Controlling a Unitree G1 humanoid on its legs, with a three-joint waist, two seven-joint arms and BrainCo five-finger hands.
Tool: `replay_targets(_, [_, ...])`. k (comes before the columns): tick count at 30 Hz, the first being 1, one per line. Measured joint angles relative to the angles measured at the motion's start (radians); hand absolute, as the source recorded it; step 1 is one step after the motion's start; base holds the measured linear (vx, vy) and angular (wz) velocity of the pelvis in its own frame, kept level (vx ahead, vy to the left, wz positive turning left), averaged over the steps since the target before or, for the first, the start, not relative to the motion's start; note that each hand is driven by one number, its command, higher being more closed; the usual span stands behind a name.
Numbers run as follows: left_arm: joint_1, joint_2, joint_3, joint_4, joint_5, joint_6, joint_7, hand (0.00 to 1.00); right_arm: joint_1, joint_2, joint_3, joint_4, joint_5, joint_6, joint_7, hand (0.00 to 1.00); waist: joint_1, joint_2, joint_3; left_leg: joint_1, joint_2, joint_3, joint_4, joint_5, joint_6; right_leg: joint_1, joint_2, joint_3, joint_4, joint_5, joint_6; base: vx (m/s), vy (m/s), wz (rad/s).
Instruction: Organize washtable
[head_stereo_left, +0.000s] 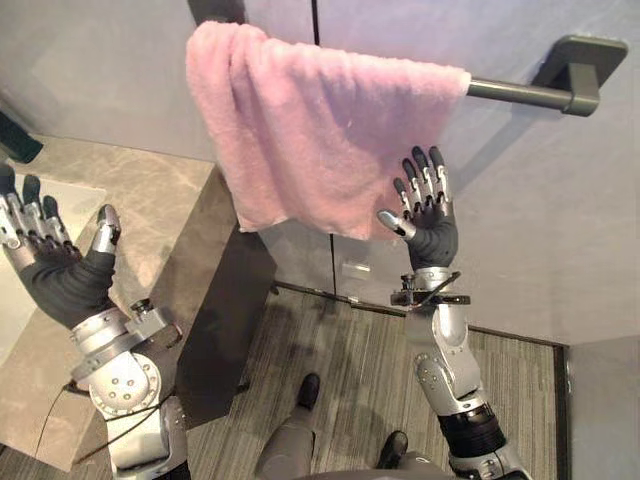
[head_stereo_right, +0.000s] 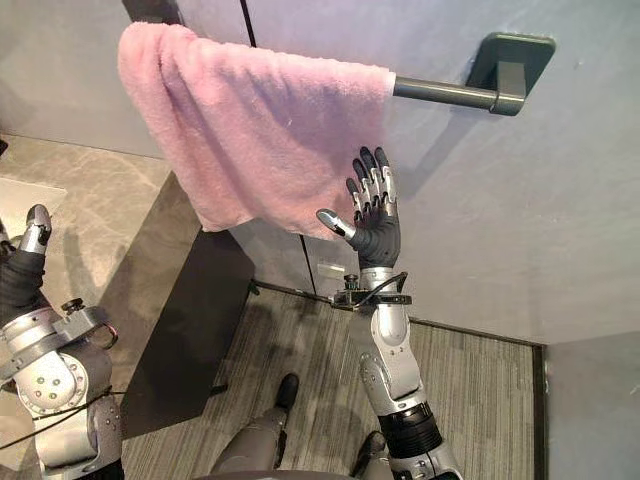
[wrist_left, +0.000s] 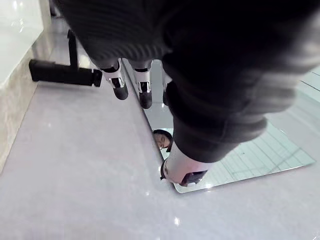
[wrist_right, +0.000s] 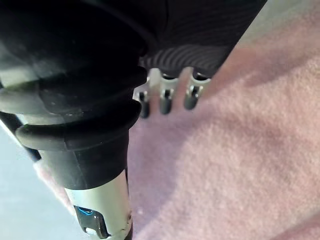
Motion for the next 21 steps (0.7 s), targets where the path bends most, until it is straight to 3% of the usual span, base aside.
replay_targets(2, [0.004, 0.024, 0.006, 0.001, -0.038, 0.0, -0.022, 0.0, 0.03, 0.005, 0.009, -0.001, 0.004, 0.0, 0.023, 0.0, 0.002, 0.0, 0.0, 0.0, 0.007, 0.023, 0.0, 0.0, 0.0, -0.003, 0.008, 0.015, -0.014, 0.009, -0.001, -0.01, -0.017, -0.29])
replay_targets(6, [0.007, 0.11, 0.04, 0.003, -0.072, 0.021, -0.091, 0.0, 0.171, -0.001, 0.09, -0.002, 0.126, 0.013, 0.135, 0.0, -0.008, 0.001, 0.001, -0.009, 0.03, 0.06, -0.001, -0.001, 0.0, -0.021, 0.032, 0.044, -0.039, 0.027, -0.01, -0.03, -0.035, -0.25])
replay_targets(12, [-0.002, 0.116, 0.083, 0.059, -0.115, 0.026, -0.107, 0.0, 0.236, -0.041, 0.16, -0.002, 0.273, 0.046, 0.282, 0.0, -0.025, 0.004, 0.008, -0.01, 0.045, 0.092, -0.003, -0.002, 0.0, -0.035, 0.048, 0.074, -0.051, 0.044, -0.016, -0.04, -0.019, -0.17])
replay_targets(16, [0.004, 0.144, 0.118, 0.066, -0.194, 0.025, -0.112, 0.0, 0.243, -0.048, 0.153, -0.002, 0.345, 0.046, 0.311, 0.0, -0.022, 0.005, 0.028, -0.01, 0.054, 0.101, -0.003, -0.002, 0.001, -0.04, 0.058, 0.086, -0.059, 0.051, -0.018, -0.05, -0.016, -0.1])
replay_targets(18, [0.01, 0.214, 0.124, 0.066, -0.242, 0.022, -0.129, 0.0, 0.221, -0.047, 0.122, -0.002, 0.403, 0.046, 0.318, 0.0, -0.021, 0.007, 0.038, -0.03, 0.064, 0.112, -0.003, -0.001, 0.001, -0.058, 0.072, 0.094, -0.08, 0.072, -0.023, -0.06, -0.017, -0.2])
replay_targets(21, [0.0, 0.255, 0.124, 0.066, -0.273, 0.022, -0.143, 0.0, 0.158, -0.047, 0.049, -0.011, 0.468, 0.032, 0.331, 0.0, -0.022, 0.01, 0.049, -0.04, 0.064, 0.119, 0.0, -0.001, 0.001, -0.069, 0.075, 0.101, -0.088, 0.08, -0.021, -0.02, -0.005, -0.11])
